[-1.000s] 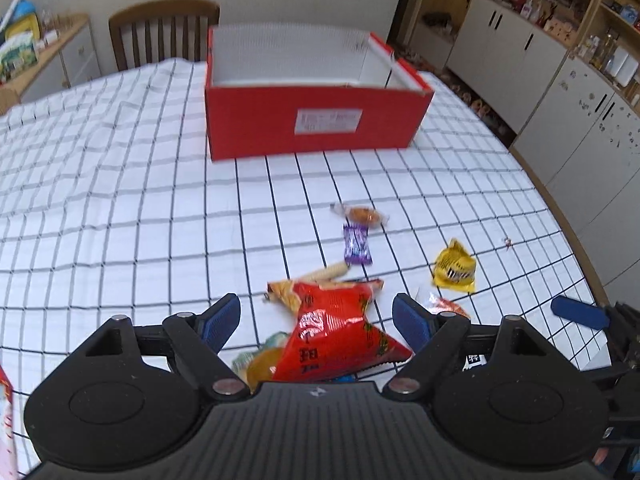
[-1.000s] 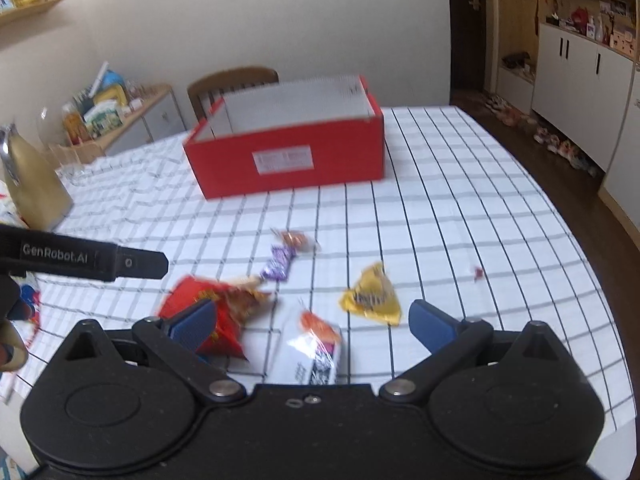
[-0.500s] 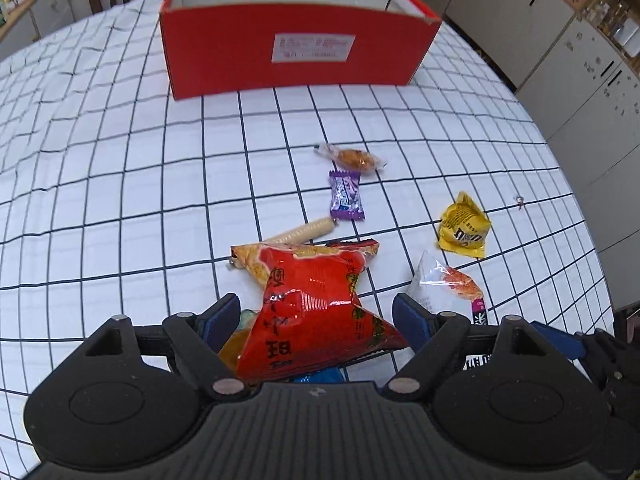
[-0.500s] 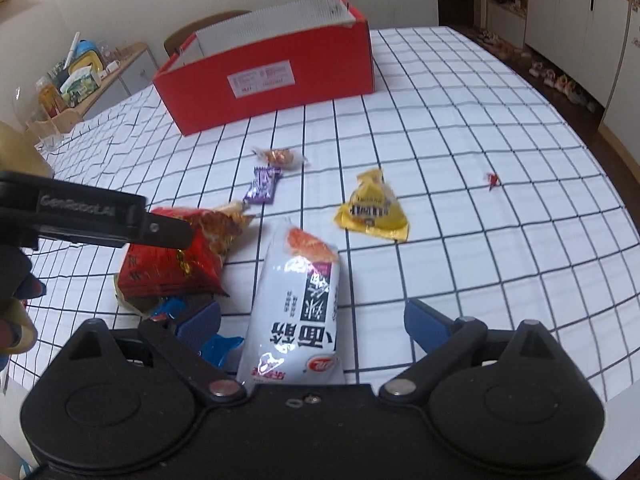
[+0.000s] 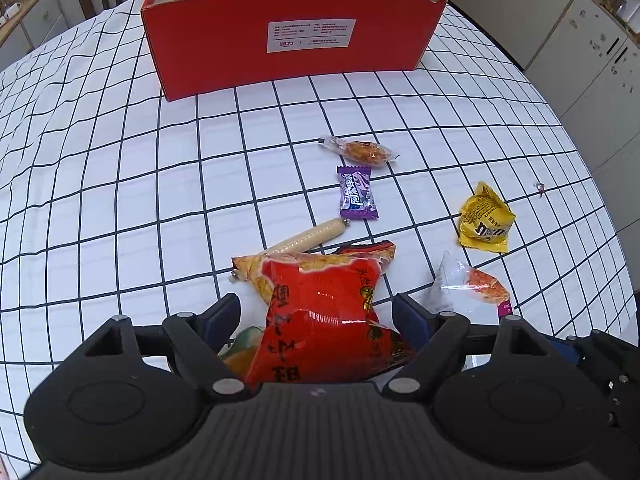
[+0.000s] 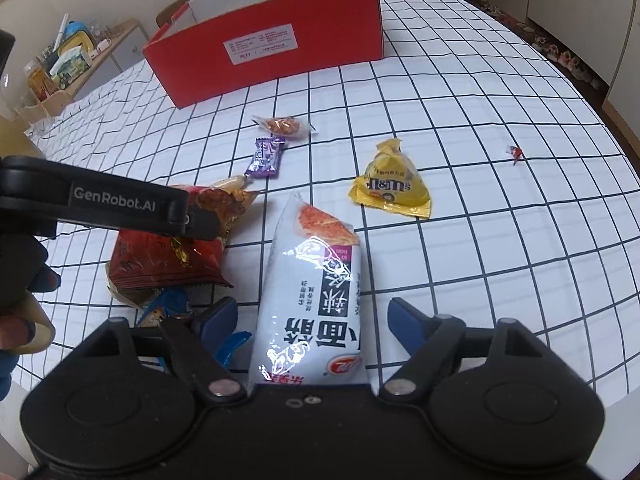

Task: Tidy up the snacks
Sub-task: 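Grasp the red chip bag with the left tool while the right tool grasps the white noodle bag, then lift both held bags and carry them over the red box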

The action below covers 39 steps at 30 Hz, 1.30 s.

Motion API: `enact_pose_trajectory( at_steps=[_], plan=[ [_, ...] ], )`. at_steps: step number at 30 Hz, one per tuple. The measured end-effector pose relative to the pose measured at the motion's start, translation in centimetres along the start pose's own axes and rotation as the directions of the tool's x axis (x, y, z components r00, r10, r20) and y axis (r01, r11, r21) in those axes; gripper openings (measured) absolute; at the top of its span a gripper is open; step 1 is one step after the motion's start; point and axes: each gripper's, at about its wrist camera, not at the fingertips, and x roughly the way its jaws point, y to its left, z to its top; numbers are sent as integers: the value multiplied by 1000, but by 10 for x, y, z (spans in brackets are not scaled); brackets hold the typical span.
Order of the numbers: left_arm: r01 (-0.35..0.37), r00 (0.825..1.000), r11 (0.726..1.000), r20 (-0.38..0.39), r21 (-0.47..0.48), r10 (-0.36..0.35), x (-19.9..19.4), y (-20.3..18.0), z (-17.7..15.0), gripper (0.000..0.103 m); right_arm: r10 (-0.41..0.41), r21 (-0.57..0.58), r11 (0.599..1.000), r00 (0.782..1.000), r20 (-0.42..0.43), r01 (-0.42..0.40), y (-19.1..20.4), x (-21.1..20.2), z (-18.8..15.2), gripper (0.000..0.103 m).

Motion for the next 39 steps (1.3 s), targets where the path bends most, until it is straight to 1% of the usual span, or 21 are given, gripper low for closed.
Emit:
enact_pose_trajectory(
  at_steps=[3,6,11,15,19,22,29,35,39],
  plan=[
    [2,1000,1000,-4,9,-2,-1,-2,0,81,7,9,1000,1000,-10,-7,-1,1,0,74],
    [18,1000,1000,-10,14,-18,-2,-3,0,72,19,24,1000,1000,-21,-19,-2,3,1,67],
    [18,1000,1000,-18,17,-18,-3,-6,0,63,28,33,999,999,-37,-27,-2,4,1,54],
    [22,1000,1000,-18,-8,-22,-6,-2,-1,56,29,39,999,999,-29,-28,-3,2,0,49],
    [21,1000,1000,-9,-6,-21,-10,-2,-4,54,26,53,998,1000,-16,-25,-6,-1,-1,45],
    [20,1000,1000,-1,-2,-20,-14,-3,-7,53,28,57,998,1000,-6,-28,-7,-4,-3,40],
    [36,999,999,20,-26,-35,-29,2,-12,52,33,58,998,999,24,-34,-7,-17,-6,38],
    [50,998,997,53,-63,-46,-50,12,-16,52,37,56,998,997,66,-41,-6,-38,-5,38],
    [79,995,992,71,-97,-72,-65,18,-19,52,51,55,997,995,88,-56,-5,-53,-4,38]
  ],
)
